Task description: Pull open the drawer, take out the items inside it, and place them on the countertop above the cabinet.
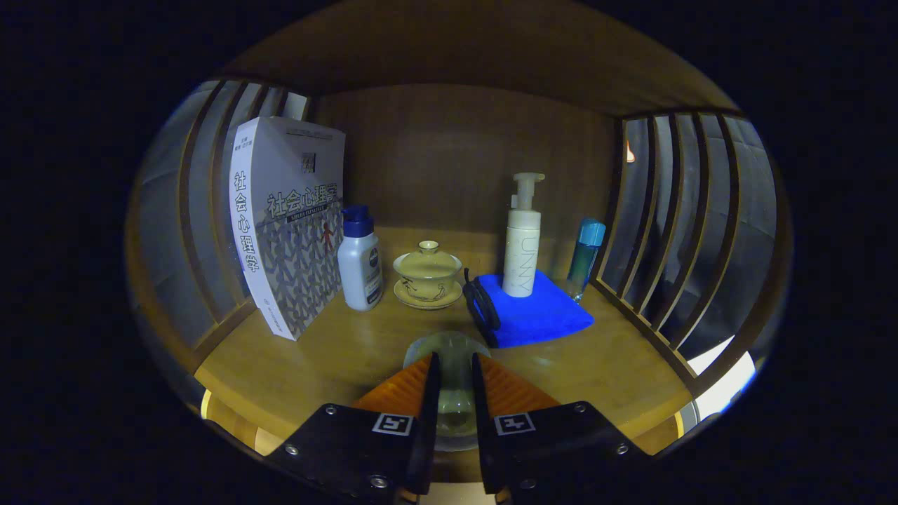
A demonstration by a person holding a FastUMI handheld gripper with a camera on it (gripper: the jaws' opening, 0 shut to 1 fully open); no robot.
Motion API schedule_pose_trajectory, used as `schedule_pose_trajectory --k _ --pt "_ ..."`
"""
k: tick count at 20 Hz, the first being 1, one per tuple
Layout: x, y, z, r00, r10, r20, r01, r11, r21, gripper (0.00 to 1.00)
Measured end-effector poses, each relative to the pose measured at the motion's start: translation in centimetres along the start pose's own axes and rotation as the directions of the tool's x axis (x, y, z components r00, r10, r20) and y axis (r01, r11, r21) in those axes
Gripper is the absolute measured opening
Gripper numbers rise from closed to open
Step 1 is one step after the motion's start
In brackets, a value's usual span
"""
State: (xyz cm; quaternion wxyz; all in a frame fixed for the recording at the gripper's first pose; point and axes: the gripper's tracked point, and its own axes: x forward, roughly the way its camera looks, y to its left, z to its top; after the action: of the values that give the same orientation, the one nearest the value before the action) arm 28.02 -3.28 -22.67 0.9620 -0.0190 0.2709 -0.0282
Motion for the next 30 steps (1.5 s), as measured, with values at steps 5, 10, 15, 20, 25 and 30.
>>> schedule_pose_trajectory --k 5,10,15,20,25,30 --pt "-3.7 -0.3 0.7 0.999 0.022 0.046 -0.024 0.999 0.038 0.84" --pt "-11.5 -1.8 1.2 0.978 0.024 0.208 -0.047 0.993 0.105 0.95" --pt "-19.5 -1.1 -1.2 0.948 0.069 0.31 -0.073 0.997 0.001 0.95" --pt "-25.8 2.2 -4.4 0.905 0.136 0.404 -0.128 0.991 -0.047 0.95" --pt "-29.4 3.4 -10.9 0.912 0.149 0.382 -0.149 0.988 -0.028 0.95" --pt "-30.2 3.1 -17.1 0.938 0.116 0.327 -0.121 0.993 -0.004 0.95"
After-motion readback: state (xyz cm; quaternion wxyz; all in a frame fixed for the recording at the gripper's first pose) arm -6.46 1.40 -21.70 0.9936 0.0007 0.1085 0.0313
